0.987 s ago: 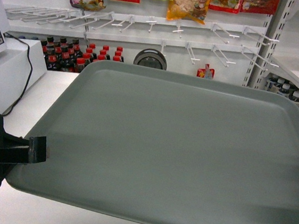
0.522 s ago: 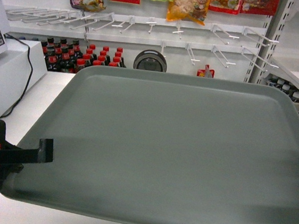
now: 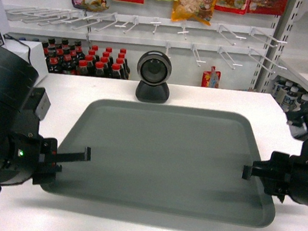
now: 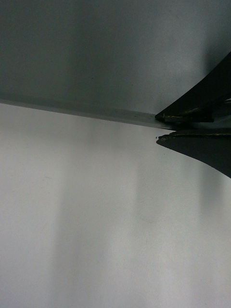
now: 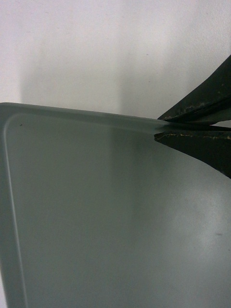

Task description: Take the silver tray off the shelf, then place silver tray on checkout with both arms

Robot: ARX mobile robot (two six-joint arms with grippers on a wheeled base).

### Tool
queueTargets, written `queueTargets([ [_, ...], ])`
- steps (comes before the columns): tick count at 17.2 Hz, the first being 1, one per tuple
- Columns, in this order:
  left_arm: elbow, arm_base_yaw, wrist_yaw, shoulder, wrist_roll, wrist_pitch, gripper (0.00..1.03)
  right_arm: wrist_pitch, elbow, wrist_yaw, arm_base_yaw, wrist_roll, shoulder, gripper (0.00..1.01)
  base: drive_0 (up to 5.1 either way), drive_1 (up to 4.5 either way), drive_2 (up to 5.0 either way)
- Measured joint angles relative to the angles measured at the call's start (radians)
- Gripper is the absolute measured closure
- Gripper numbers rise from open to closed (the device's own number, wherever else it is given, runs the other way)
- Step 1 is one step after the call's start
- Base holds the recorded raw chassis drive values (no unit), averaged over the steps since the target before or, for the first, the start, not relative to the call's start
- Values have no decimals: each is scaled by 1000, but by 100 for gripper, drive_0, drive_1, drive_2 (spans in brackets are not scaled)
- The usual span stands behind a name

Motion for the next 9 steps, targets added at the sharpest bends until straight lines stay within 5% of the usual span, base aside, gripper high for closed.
queueTargets([
  [3, 23, -11, 0, 94, 14, -5, 100, -32, 48, 47, 7, -15, 106, 98, 0, 0, 0],
  [6, 47, -10, -41, 73, 10, -23, 75, -26, 35, 61, -1, -96, 76, 72, 0, 0, 0],
  [9, -17, 29, -1, -196, -10, -95, 47, -68, -89, -35, -108, -134, -206, 44, 0, 0, 0],
])
